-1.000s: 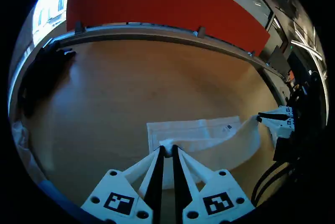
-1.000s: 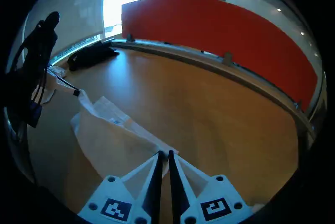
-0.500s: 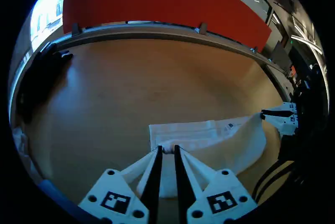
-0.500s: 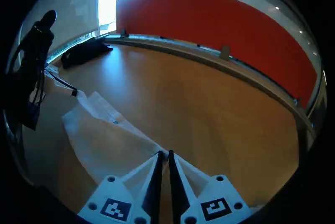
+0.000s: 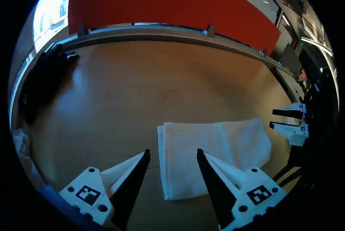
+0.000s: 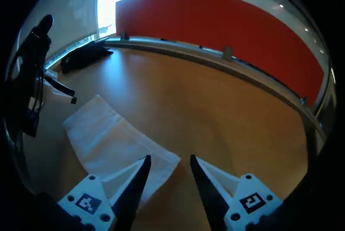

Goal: Fold towel

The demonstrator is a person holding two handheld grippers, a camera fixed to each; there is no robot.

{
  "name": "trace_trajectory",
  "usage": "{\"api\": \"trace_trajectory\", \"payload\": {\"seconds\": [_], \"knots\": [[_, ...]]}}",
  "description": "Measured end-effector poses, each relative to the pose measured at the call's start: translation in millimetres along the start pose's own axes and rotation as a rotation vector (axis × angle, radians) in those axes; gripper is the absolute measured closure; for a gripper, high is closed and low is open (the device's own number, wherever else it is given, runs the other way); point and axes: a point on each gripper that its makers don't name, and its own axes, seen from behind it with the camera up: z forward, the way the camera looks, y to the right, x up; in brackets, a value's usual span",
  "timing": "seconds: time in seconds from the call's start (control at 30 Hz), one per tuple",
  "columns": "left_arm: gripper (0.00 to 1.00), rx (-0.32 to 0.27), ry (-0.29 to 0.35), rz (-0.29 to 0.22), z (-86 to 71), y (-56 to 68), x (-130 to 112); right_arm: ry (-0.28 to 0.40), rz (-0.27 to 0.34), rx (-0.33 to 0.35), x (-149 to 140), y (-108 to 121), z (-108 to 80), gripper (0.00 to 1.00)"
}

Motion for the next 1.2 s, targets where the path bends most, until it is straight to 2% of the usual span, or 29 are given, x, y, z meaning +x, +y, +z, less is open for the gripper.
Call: {"api": "trace_trajectory", "payload": {"seconds": [0.1, 0.4, 0.7, 0.9, 1.2], "knots": [[0.15, 0.001, 0.001, -0.001, -1.3, 0.0, -2, -0.002, 0.008, 0.006, -3, -3, -2.2, 0.16], [0.15, 0.010, 0.003, -0.002, -8.7, -2.0, -7, -0.004, 0.007, 0.007, -9, -8, -10.4, 0.16], [0.15, 0.015, 0.017, -0.024, -27.2, -2.6, -18, -0.002, 0.007, 0.015, -20, -18, -24.1, 0.16], [0.15, 0.026, 0.018, -0.048, -42.8, -4.1, -36, -0.007, 0.010, 0.020, -34, -29, -35.9, 0.16], [0.15, 0.056, 0.001, -0.065, -63.2, -8.6, -76, -0.015, 0.025, 0.019, -54, -40, -55.8, 0.16]]}}
